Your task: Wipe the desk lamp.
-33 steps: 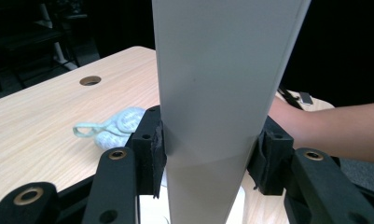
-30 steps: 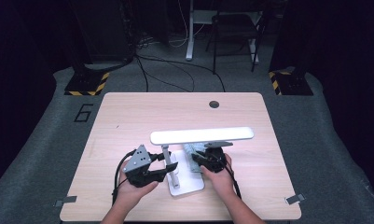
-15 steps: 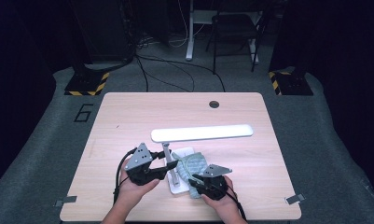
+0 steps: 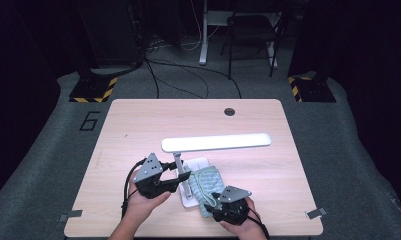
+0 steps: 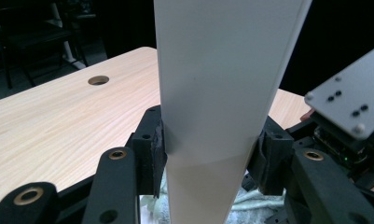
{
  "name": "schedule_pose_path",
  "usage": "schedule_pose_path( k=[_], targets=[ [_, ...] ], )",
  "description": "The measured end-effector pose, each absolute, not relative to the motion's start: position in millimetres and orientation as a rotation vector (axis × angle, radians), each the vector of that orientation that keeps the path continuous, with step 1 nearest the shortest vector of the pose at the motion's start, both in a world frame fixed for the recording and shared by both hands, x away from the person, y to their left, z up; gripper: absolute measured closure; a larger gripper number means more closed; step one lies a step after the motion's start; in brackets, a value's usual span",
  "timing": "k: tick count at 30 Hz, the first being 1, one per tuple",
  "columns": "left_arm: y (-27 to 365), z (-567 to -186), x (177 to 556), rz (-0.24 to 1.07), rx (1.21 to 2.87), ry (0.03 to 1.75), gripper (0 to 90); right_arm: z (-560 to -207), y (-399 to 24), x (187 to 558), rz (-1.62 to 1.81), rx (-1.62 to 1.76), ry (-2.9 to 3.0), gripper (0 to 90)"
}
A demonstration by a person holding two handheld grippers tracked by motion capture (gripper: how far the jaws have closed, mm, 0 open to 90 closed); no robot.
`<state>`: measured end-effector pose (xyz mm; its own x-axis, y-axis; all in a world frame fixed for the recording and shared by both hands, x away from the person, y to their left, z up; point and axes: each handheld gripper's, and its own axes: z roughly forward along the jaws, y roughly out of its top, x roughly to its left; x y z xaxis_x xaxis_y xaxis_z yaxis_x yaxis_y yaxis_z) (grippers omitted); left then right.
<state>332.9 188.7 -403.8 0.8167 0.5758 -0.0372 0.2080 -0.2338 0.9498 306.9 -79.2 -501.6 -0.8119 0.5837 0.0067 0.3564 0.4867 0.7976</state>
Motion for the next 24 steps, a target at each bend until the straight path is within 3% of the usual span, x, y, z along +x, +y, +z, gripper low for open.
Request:
schedule_pose_path(
  k=[9,17,20,24],
  targets=[
    [189.5,-403.5,333.8,0.363,1.815,0.597,53.0,-515.3,-69.0,303.1,1.048,0.574,2.402,41.2],
    [190.7,-403.2,335.3,0.349,1.821,0.593,52.9,-515.6,-59.3,311.7,1.020,0.565,2.393,36.0],
    [190.3,-404.0,336.3,0.351,1.808,0.596,52.8,-515.4,-56.6,313.5,1.015,0.556,2.408,37.0],
    [191.0,-404.5,337.2,0.350,1.803,0.601,52.8,-515.4,-53.1,312.3,1.014,0.496,2.415,49.4]
  ],
)
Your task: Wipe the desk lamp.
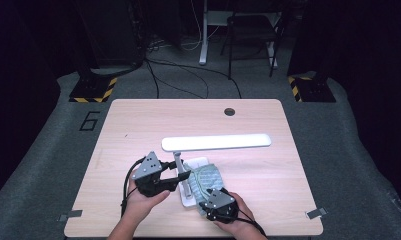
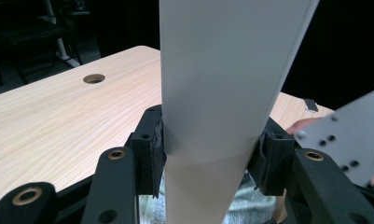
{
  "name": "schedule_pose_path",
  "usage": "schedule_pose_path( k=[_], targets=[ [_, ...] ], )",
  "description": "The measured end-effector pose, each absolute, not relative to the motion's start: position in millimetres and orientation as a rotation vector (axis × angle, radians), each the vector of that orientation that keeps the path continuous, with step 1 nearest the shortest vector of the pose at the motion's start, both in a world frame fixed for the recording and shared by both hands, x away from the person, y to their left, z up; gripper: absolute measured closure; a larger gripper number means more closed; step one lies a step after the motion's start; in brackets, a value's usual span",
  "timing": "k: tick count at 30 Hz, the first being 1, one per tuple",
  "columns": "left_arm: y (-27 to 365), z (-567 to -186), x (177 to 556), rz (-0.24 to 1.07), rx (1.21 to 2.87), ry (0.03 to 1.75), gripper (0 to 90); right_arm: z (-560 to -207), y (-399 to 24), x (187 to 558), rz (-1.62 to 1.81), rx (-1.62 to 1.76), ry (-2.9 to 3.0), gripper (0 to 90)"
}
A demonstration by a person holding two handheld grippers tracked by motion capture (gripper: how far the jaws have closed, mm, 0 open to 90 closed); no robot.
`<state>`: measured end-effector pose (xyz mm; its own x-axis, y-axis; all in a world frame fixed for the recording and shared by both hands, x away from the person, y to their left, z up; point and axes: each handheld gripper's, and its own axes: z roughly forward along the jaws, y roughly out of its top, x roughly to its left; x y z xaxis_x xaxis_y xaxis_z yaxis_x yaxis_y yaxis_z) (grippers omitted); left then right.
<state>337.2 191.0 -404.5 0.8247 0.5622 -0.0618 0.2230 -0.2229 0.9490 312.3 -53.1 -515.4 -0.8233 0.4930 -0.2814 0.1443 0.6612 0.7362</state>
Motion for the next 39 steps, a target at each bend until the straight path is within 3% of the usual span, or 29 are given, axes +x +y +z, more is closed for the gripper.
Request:
schedule_pose_path(
  k=[6,12,18,27,31,39],
  targets=[
    [190.8,-404.5,337.4,0.357,1.805,0.599,52.9,-516.4,-41.5,306.0,1.028,0.439,2.408,55.3],
    [193.0,-405.0,339.1,0.342,1.798,0.608,52.8,-516.5,-29.3,304.9,1.039,0.449,2.396,52.9],
    [193.9,-405.5,340.4,0.356,1.789,0.614,52.8,-518.7,-19.1,303.5,1.045,0.511,2.368,44.6],
    [189.3,-405.0,342.0,0.358,1.799,0.675,47.8,-520.1,-16.7,303.8,1.040,0.524,2.359,45.6],
    [187.3,-406.8,341.9,0.395,1.813,0.699,52.8,-520.9,-14.9,302.9,1.037,0.537,2.339,45.6],
    [187.7,-405.5,340.4,0.425,1.840,0.681,54.5,-520.1,-15.6,304.4,1.026,0.521,2.344,46.9]
  ],
)
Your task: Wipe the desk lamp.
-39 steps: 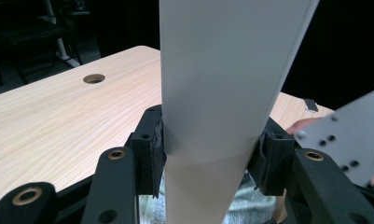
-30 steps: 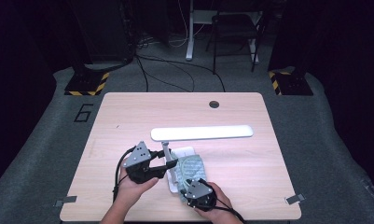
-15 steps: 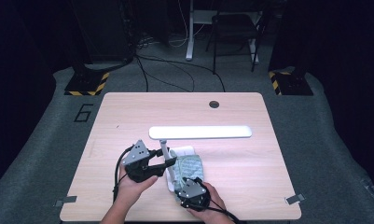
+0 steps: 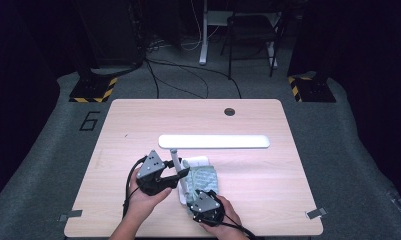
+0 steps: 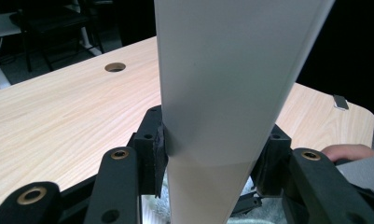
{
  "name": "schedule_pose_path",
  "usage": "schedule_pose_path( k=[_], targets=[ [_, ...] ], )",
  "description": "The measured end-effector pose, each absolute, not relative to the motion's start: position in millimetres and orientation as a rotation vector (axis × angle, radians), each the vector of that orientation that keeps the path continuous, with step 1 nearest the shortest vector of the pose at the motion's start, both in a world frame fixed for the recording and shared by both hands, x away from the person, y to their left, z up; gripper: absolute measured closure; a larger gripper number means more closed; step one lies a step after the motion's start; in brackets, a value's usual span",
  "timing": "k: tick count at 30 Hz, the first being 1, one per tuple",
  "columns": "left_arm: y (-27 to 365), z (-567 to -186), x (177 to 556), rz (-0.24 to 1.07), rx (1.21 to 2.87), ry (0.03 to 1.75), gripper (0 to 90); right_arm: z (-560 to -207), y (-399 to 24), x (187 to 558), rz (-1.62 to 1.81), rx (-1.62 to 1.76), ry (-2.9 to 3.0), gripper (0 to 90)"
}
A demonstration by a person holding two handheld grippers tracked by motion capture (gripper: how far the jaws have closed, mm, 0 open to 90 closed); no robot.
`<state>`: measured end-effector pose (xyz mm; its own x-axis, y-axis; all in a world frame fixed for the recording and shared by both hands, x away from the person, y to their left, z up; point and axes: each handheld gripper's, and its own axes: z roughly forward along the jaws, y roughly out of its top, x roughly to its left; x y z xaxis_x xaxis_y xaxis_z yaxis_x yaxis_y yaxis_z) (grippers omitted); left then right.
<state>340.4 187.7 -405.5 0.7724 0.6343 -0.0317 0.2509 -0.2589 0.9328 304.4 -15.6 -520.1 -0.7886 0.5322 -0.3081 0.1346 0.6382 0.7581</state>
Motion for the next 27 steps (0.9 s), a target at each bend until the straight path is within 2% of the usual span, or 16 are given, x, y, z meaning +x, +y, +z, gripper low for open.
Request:
schedule_pose_path(
  k=[12,27],
  targets=[
    [190.2,-405.8,342.4,0.404,1.849,0.659,54.6,-520.1,-31.1,309.0,1.010,0.454,2.362,49.6],
    [190.0,-405.5,343.1,0.409,1.852,0.656,54.4,-520.5,-73.4,315.8,0.954,0.510,2.339,51.3]
  ],
)
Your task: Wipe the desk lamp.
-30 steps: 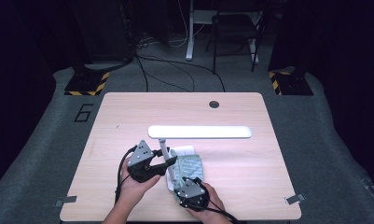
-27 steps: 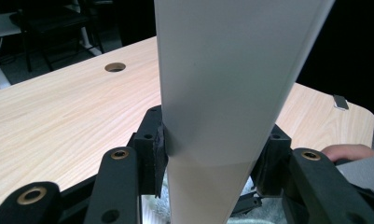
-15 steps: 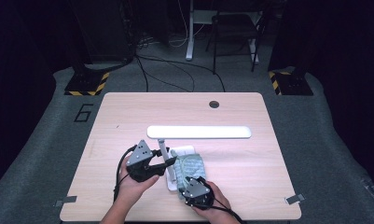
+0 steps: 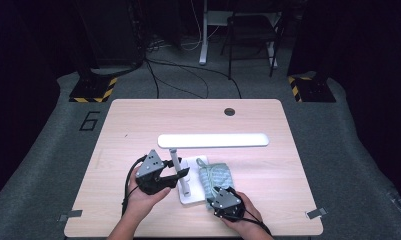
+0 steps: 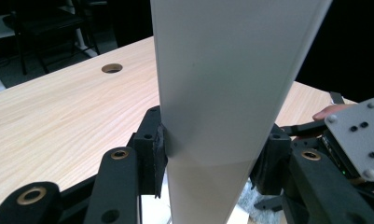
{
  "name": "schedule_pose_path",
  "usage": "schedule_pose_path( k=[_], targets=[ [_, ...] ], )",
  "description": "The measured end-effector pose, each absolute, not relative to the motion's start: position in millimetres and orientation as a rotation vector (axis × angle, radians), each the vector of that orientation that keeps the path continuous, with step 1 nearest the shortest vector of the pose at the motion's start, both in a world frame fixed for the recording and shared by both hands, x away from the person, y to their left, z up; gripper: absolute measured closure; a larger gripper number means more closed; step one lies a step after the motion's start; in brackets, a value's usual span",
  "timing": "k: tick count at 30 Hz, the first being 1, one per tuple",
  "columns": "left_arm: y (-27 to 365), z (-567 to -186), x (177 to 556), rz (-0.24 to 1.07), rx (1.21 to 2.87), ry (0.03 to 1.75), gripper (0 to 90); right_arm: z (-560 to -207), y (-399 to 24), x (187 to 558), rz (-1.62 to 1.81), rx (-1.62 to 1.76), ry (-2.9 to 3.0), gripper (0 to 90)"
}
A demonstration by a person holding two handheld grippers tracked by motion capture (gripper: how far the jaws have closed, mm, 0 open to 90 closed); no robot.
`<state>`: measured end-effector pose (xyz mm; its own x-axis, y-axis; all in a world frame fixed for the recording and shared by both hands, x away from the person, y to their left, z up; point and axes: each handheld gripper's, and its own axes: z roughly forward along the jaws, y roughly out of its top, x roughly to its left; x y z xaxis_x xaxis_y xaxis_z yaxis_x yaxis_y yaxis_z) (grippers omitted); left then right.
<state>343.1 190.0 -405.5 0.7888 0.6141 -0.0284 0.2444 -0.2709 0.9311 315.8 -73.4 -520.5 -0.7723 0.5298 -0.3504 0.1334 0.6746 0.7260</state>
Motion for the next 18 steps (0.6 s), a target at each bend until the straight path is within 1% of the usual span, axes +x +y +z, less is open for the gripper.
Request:
schedule_pose_path(
  k=[9,13,18],
  targets=[
    [189.9,-406.2,343.8,0.406,1.845,0.652,54.4,-519.6,-90.6,319.4,0.913,0.529,2.338,53.3],
    [189.0,-406.3,343.9,0.409,1.842,0.655,54.3,-519.9,-89.1,319.0,0.912,0.519,2.328,53.9],
    [189.6,-406.5,344.9,0.412,1.840,0.655,54.3,-520.3,-81.6,312.9,0.870,0.490,2.298,59.3]
  ],
)
